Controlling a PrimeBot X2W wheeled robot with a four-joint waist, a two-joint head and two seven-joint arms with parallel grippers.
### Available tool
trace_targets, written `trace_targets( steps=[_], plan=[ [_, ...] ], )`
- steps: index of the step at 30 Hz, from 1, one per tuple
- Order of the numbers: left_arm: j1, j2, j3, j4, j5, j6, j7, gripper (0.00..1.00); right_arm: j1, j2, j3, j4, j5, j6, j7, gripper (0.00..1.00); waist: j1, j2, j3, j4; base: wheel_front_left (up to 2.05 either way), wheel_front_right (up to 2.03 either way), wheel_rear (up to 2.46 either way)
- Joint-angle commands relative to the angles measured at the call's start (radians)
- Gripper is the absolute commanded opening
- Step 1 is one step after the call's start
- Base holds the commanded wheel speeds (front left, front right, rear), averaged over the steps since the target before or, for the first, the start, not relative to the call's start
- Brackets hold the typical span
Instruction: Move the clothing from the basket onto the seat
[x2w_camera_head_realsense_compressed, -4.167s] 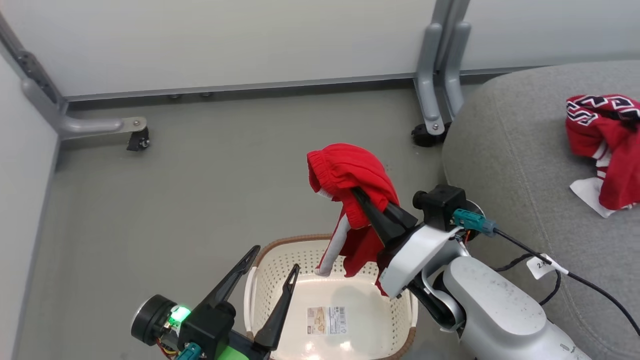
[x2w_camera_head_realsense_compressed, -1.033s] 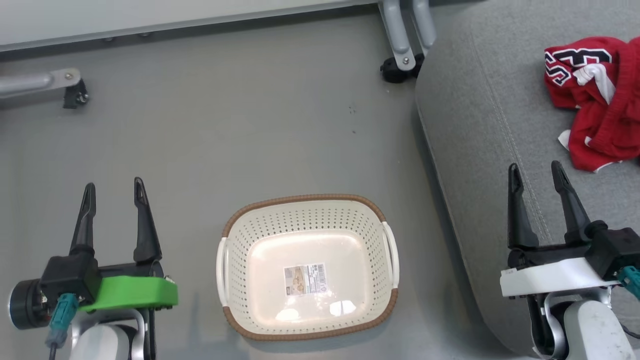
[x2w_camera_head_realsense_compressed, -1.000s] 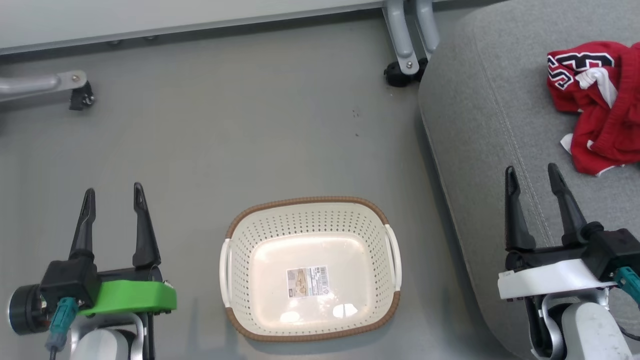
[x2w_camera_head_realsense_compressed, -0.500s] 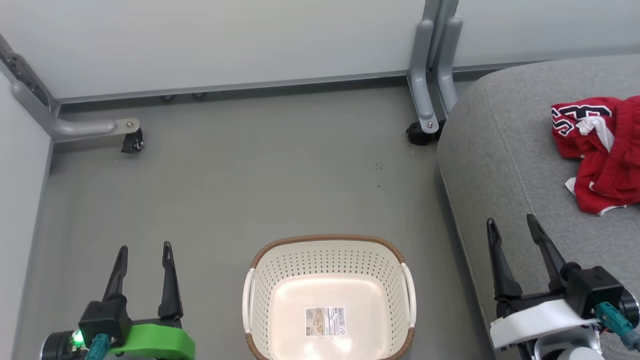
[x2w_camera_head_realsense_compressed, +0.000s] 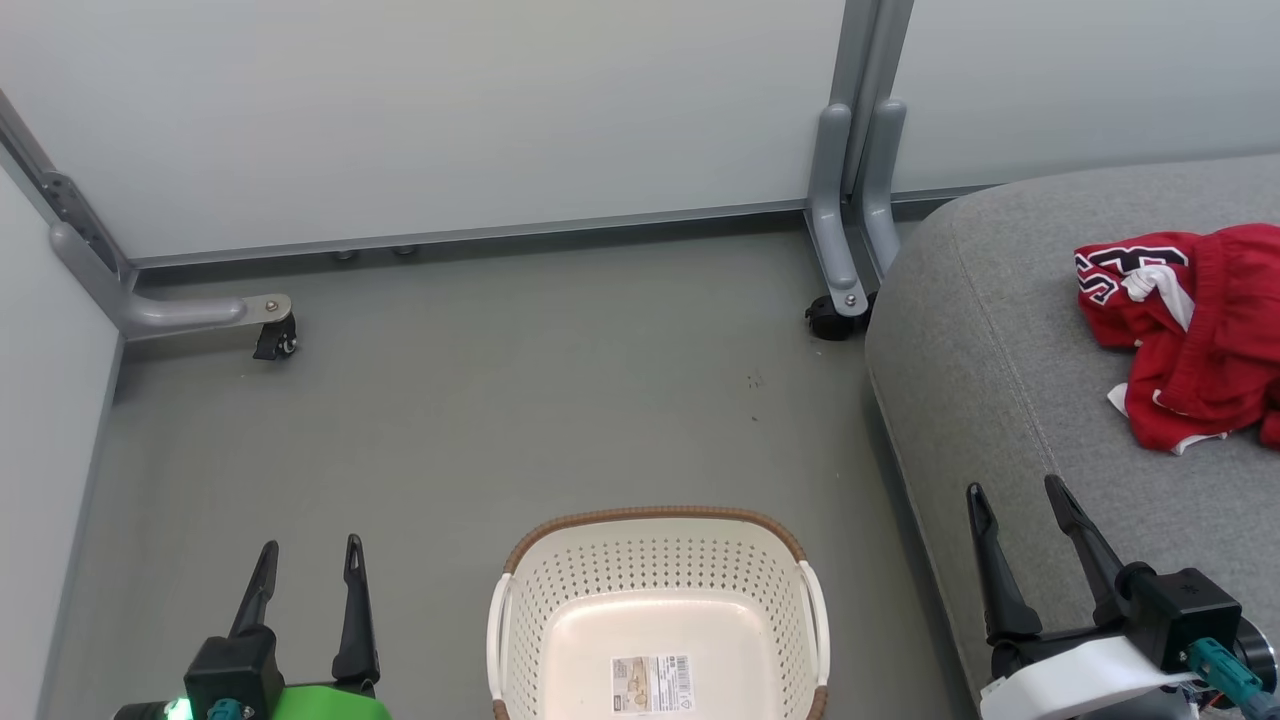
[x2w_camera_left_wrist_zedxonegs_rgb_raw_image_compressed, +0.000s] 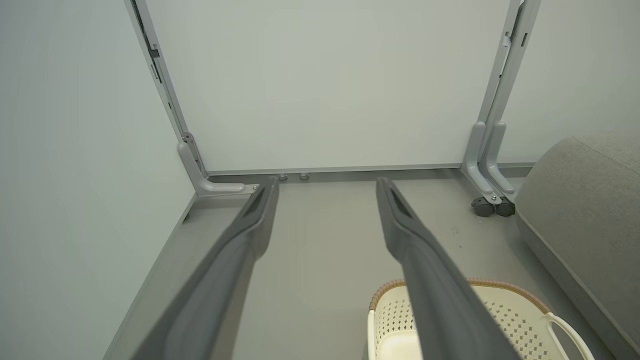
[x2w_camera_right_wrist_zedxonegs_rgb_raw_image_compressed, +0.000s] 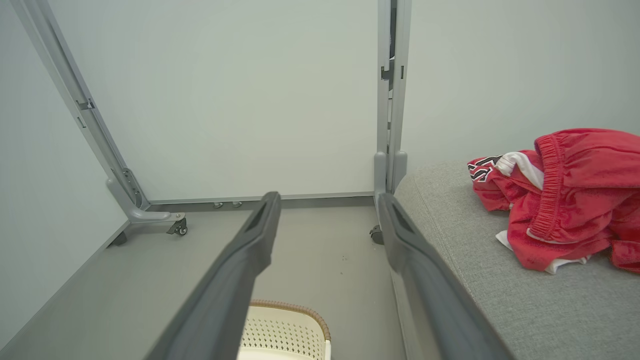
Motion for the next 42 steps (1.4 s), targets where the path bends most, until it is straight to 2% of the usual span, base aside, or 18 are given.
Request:
trace_targets(
  steps=[1,21,22,25,42],
  plan=[
    [0.015,-0.004,0.005,0.007,0.013,-0.005,-0.003,1.0,0.011,-0.002,-0.001,-0.007,0.006,0.0,0.001,1.0,0.0001,0.0,-0.001,0.002,0.0,0.0,0.0],
    [0.003,-0.03,0.036,0.034,0.042,-0.033,-0.003,1.0,0.02,-0.002,-0.011,-0.016,0.022,0.0,0.006,1.0,0.0001,0.0,-0.007,0.013,0.0,0.0,0.0],
    [0.003,-0.03,0.033,0.033,0.039,-0.031,0.0,0.0,0.008,0.0,-0.01,-0.011,0.019,0.0,0.006,0.0,0.0001,0.0,-0.007,0.013,0.0,0.0,0.0],
    [-0.009,-0.031,0.044,0.053,0.015,-0.033,0.014,0.0,0.013,0.001,-0.002,-0.003,0.043,0.0,0.004,0.0,0.0001,0.0,-0.006,0.013,0.0,0.0,0.0],
    [-0.043,-0.037,0.071,0.044,-0.317,-0.059,0.094,0.0,-0.057,-0.022,-0.007,0.075,0.394,0.0,0.041,0.0,0.0001,0.0,-0.004,0.014,0.0,0.0,0.0]
  ],
)
